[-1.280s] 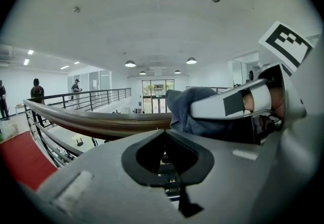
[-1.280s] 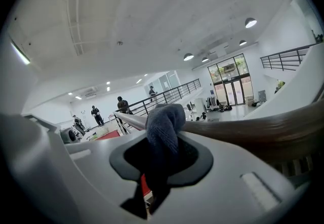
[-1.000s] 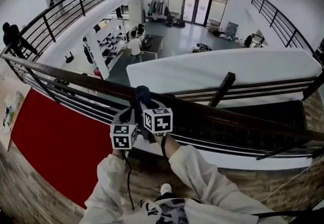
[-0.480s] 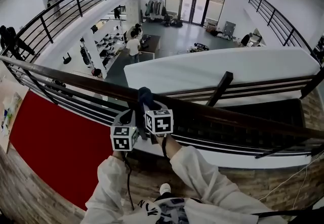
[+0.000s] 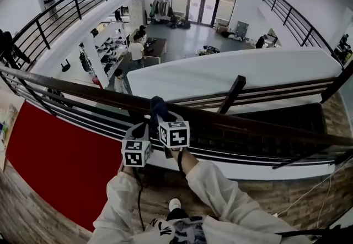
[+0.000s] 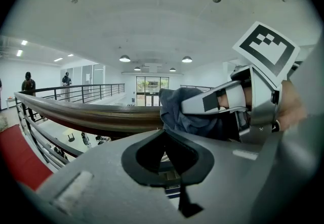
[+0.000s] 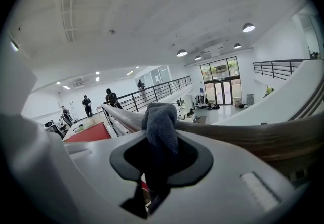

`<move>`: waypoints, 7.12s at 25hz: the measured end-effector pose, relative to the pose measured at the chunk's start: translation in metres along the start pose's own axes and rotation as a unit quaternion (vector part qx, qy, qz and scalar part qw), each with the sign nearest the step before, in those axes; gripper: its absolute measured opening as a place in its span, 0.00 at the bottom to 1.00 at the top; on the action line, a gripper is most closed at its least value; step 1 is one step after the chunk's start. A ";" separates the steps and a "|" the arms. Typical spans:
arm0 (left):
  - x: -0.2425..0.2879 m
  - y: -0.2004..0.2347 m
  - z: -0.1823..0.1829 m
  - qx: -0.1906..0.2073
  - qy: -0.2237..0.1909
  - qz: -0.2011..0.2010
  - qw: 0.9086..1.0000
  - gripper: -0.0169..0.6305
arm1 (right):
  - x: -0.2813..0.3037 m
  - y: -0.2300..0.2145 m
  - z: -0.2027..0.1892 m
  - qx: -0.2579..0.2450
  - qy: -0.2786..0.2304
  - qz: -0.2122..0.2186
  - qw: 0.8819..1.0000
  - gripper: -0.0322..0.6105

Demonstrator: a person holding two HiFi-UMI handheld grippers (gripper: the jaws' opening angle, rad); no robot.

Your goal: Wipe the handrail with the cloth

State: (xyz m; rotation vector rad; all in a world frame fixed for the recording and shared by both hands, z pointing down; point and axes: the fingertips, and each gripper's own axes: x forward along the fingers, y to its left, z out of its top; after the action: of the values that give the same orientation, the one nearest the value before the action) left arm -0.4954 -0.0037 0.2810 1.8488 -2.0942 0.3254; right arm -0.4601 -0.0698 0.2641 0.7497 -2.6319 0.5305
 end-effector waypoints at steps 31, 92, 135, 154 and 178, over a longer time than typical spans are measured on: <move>0.043 -0.182 0.011 0.027 0.010 -0.026 0.999 0.03 | -0.129 -0.150 -0.010 -0.007 -0.027 -0.034 0.999 0.17; 0.105 -0.608 0.016 0.083 0.022 -0.153 0.984 0.03 | -0.413 -0.470 -0.067 0.052 -0.069 -0.136 0.987 0.17; 0.124 -0.941 0.022 0.099 0.045 -0.381 0.918 0.03 | -0.654 -0.737 -0.097 0.109 -0.124 -0.342 0.925 0.17; 0.107 -0.982 0.019 0.122 0.063 -0.428 0.893 0.03 | -0.759 -0.845 -0.109 0.157 -0.155 -0.442 0.869 0.18; 0.056 -0.864 -0.046 0.080 0.074 -0.429 0.897 0.03 | -0.676 -0.691 -0.137 0.128 -0.136 -0.420 0.888 0.17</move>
State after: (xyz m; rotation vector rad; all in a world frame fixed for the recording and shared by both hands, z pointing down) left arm 0.3581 -0.1524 0.3062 2.5220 -1.0041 0.3884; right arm 0.4957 -0.2666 0.2712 2.0188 -2.1434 0.5259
